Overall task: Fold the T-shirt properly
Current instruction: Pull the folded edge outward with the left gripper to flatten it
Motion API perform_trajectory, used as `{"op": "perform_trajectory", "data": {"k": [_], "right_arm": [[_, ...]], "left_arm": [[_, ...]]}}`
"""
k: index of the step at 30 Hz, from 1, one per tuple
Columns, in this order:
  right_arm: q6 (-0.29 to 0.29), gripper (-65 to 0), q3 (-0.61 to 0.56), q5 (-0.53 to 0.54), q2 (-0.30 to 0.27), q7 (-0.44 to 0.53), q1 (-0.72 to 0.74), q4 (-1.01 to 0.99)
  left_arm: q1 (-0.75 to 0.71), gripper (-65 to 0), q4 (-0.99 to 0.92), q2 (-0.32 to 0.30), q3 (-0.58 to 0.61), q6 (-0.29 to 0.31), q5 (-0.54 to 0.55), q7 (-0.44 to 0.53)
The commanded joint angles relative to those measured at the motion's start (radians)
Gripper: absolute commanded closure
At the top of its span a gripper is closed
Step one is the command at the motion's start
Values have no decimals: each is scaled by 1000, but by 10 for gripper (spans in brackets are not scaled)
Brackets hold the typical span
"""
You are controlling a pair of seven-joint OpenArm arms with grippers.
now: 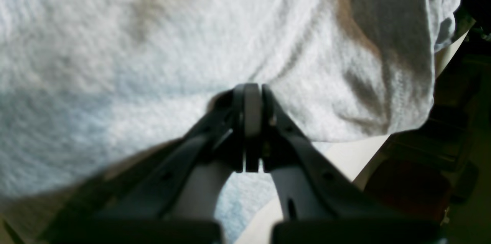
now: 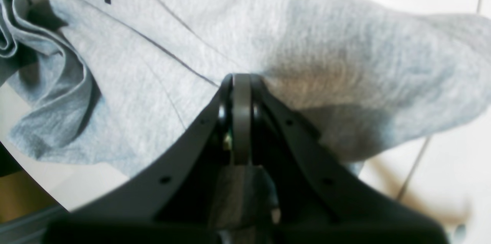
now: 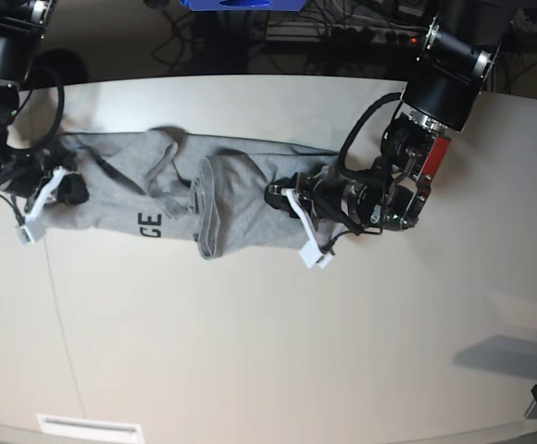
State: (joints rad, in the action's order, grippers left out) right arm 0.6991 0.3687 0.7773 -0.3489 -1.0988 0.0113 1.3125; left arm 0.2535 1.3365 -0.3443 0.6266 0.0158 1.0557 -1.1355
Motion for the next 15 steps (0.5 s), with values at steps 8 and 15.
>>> {"op": "perform_trajectory", "data": {"k": [8,15], "right_arm": [[-1,-1,3,0,-20,12,14,49],[-1,0,6,0,-14,7,-4,163]], "left_arm": [[-44,0,53,-39,-64,-112,-291,-119],[-50,0,111,-37,-141,-112,-294,-119]]}}
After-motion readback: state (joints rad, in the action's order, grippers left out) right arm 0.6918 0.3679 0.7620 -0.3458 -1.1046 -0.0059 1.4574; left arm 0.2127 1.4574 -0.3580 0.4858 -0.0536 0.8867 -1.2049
